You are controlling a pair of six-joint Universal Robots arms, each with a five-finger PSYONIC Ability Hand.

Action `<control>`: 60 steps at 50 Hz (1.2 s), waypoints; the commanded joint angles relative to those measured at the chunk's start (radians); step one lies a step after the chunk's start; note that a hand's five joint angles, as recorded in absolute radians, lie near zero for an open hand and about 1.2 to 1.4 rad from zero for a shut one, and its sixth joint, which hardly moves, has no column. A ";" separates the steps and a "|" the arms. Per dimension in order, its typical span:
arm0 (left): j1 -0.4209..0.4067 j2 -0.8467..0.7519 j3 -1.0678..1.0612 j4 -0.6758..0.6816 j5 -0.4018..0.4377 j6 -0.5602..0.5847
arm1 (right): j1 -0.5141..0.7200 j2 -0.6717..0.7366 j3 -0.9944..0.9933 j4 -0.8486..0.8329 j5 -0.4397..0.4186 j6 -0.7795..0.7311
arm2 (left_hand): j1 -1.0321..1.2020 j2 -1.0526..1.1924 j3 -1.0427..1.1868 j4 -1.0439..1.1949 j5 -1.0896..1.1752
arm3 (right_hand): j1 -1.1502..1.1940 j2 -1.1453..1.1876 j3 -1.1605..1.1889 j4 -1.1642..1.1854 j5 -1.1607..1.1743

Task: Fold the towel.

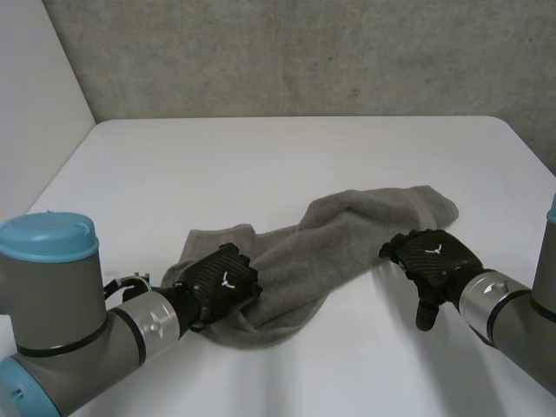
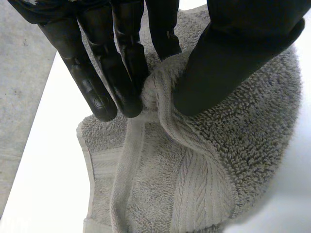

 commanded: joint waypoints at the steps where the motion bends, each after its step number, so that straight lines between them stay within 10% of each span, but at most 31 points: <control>1: -0.013 0.030 0.024 0.002 0.001 -0.022 | 0.012 0.003 -0.039 -0.006 0.002 0.022 | 0.300 0.290 0.289 0.287 0.291 | -0.027 -0.049 -0.033 -0.053 -0.057; 18: -0.048 0.312 0.282 -0.004 -0.079 -0.650 | 0.130 0.120 -0.240 0.007 -0.143 0.496 | 0.300 0.290 0.289 0.287 0.291 | -0.027 -0.049 -0.033 -0.053 -0.057; 32: -0.056 0.408 0.333 -0.038 -0.159 -0.775 | 0.263 0.222 -0.320 0.024 -0.137 0.567 | 0.300 0.290 0.289 0.287 0.291 | -0.003 -0.024 -0.008 -0.028 -0.032; 36: -0.063 0.411 0.333 -0.030 -0.162 -0.815 | 0.268 0.280 -0.369 -0.036 -0.077 0.616 | 0.300 0.290 0.289 0.287 0.291 | 0.842 0.820 0.836 0.816 0.813; 38: -0.062 0.411 0.333 -0.029 -0.160 -0.827 | 0.268 0.291 -0.386 -0.059 -0.045 0.611 | 0.300 0.290 0.289 0.287 0.291 | 1.191 1.169 1.185 1.165 1.162; 60: 0.092 0.271 0.465 0.172 -0.350 -0.840 | 0.194 0.096 -0.846 -0.343 0.017 0.064 | 0.300 0.290 0.289 0.287 0.291 | 1.194 1.172 1.189 1.168 1.165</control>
